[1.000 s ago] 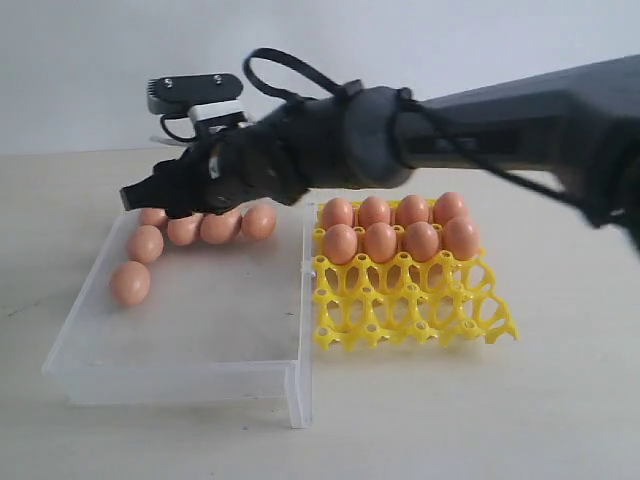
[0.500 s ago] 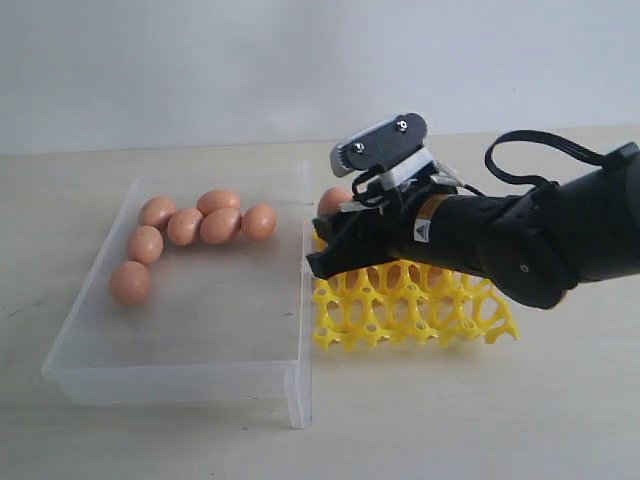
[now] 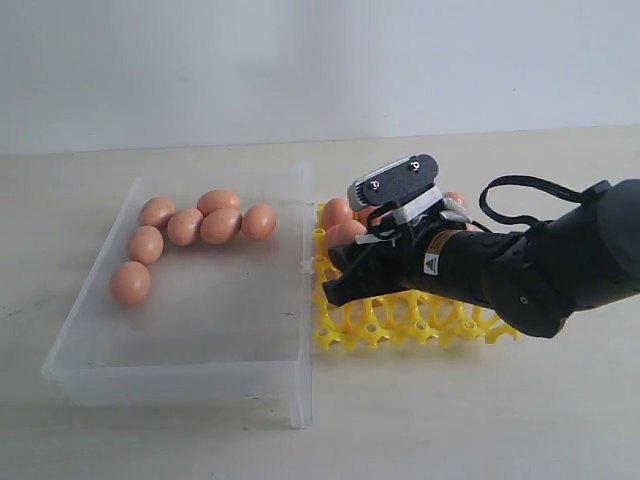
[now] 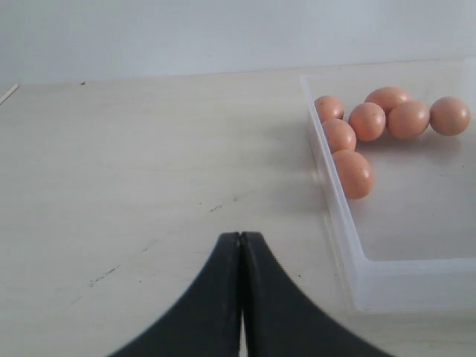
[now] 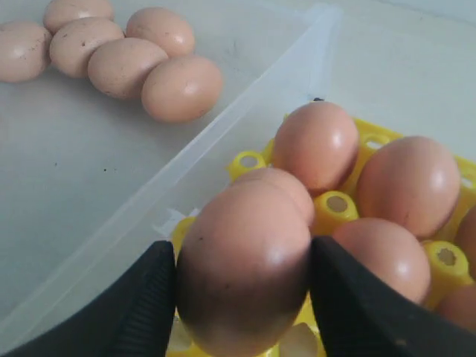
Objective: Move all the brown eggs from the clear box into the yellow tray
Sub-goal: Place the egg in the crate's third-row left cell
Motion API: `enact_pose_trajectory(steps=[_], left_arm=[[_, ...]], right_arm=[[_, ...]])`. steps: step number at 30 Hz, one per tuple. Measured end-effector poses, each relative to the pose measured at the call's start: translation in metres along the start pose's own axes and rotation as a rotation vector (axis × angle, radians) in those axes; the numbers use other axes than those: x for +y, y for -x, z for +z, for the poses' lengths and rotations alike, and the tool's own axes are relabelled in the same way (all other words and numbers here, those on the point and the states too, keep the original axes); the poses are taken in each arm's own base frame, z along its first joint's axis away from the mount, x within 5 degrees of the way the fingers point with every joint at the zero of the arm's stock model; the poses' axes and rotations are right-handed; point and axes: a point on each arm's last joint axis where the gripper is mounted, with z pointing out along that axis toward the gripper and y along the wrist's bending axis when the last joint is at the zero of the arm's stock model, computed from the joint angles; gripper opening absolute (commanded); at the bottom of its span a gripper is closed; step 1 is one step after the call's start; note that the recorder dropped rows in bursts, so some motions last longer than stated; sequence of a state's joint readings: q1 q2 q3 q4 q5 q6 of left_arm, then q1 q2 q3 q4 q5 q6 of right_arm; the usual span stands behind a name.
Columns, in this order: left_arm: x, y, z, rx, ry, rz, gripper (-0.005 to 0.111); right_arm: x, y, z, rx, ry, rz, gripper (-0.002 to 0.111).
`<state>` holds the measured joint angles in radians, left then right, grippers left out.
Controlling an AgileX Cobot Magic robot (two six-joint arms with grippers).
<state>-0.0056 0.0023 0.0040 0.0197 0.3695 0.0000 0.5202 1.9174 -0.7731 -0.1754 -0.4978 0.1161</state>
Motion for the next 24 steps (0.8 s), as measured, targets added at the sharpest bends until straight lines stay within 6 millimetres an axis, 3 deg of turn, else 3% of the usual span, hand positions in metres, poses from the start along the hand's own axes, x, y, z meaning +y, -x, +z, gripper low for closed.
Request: enact_pose_trajectory(steps=[10,19,22,24], left_arm=[[0.000,0.000,0.000,0.000,0.000,0.000,0.000],[0.000,0.000,0.000,0.000,0.000,0.000,0.000],[0.000,0.000,0.000,0.000,0.000,0.000,0.000],[0.000,0.000,0.000,0.000,0.000,0.000,0.000]], right_arm=[[0.003,0.001,0.000,-0.013,0.033,-0.003,0.057],[0.003,0.004,-0.003,-0.009,0.029,-0.006,0.057],[0.003,0.022,-0.013,0.030,0.007,-0.023,0.054],[0.008,0.046,-0.019,0.071,-0.009,-0.025,0.054]])
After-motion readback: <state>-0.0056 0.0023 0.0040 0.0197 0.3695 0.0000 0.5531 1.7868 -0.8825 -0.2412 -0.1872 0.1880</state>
